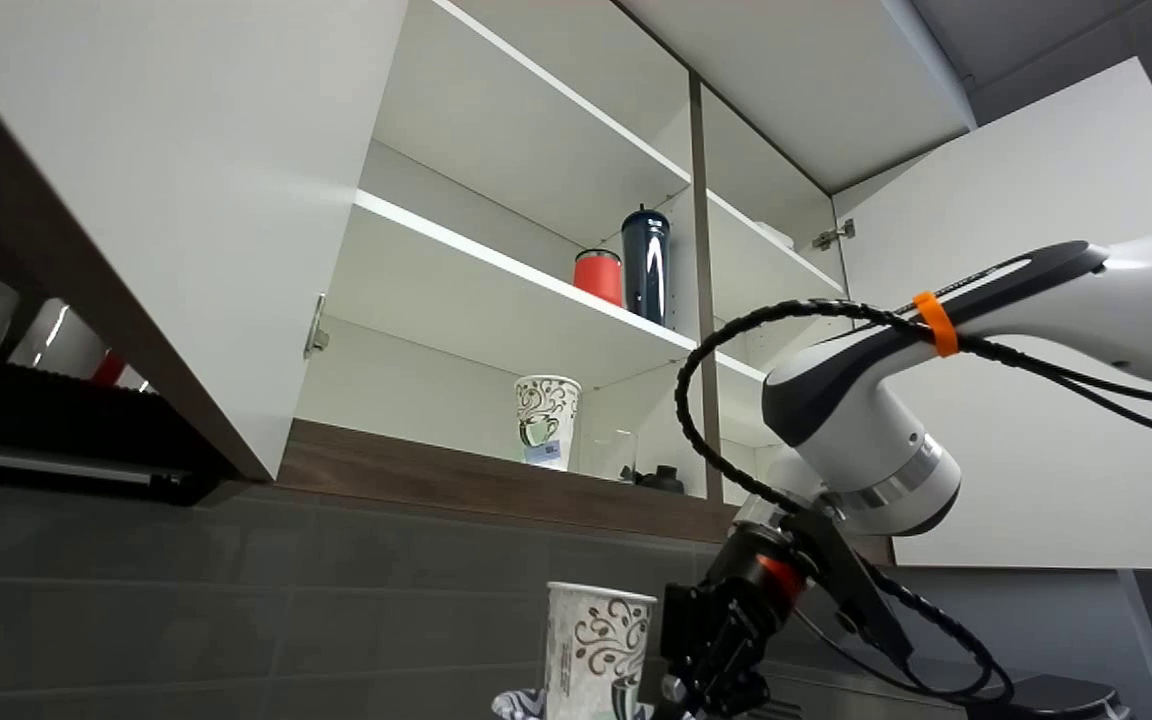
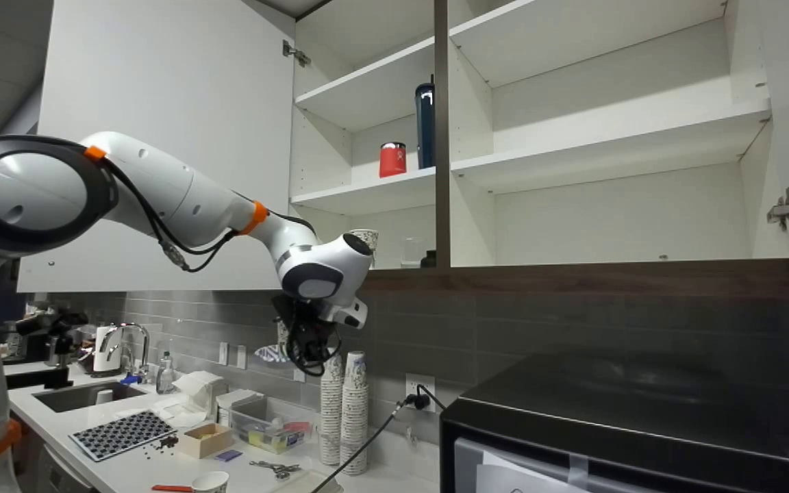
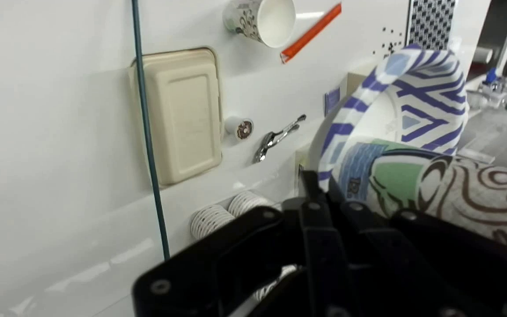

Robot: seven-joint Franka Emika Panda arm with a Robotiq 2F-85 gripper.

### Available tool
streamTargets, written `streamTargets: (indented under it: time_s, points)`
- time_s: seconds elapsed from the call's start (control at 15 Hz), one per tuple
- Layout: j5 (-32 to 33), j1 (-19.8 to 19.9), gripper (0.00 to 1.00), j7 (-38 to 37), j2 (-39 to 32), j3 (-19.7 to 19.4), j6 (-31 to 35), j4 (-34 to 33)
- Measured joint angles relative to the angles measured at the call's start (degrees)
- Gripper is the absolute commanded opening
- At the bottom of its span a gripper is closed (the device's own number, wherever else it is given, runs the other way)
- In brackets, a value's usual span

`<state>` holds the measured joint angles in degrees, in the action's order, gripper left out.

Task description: Move the plate with the cup to the open cabinet

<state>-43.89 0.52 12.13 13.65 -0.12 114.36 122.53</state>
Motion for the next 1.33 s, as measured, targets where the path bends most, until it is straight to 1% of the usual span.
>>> streamTargets:
  time_s: [0.07, 0.2, 0.4, 0.47, 0.53, 0.67, 0.8, 0.87, 0.93, 1.07, 1.2, 1.33]
  points:
    - [-0.79, -0.18, 0.03, -2.97, 0.30, 0.49, 1.90, -0.48]
    - [-1.43, -0.58, 0.03, -6.19, 0.93, 1.11, 3.68, -0.94]
    - [-1.60, -0.61, 0.03, -7.01, 1.20, 1.18, 3.70, -0.95]
    - [-1.62, -0.60, 0.01, -7.06, 1.19, 1.16, 3.70, -0.94]
    - [-1.62, -0.60, 0.01, -7.11, 1.19, 1.16, 3.70, -0.94]
    - [-3.18, -0.70, 0.01, -8.64, 1.19, 1.28, 5.08, -1.14]
    - [-4.97, -1.15, 0.01, -14.01, 1.19, 2.11, 8.72, -1.95]
    - [-5.06, -1.36, 0.01, -17.62, 1.22, 2.94, 10.44, -2.56]
    - [-5.06, -1.53, 0.03, -21.19, 1.31, 3.99, 12.20, -3.11]
    - [-4.92, -1.99, 0.03, -26.88, 1.53, 5.90, 14.96, -4.03]
    - [-4.91, -2.24, 0.03, -28.69, 1.80, 6.46, 15.43, -4.13]
    - [-4.91, -2.23, 0.03, -28.87, 1.81, 6.26, 15.44, -4.12]
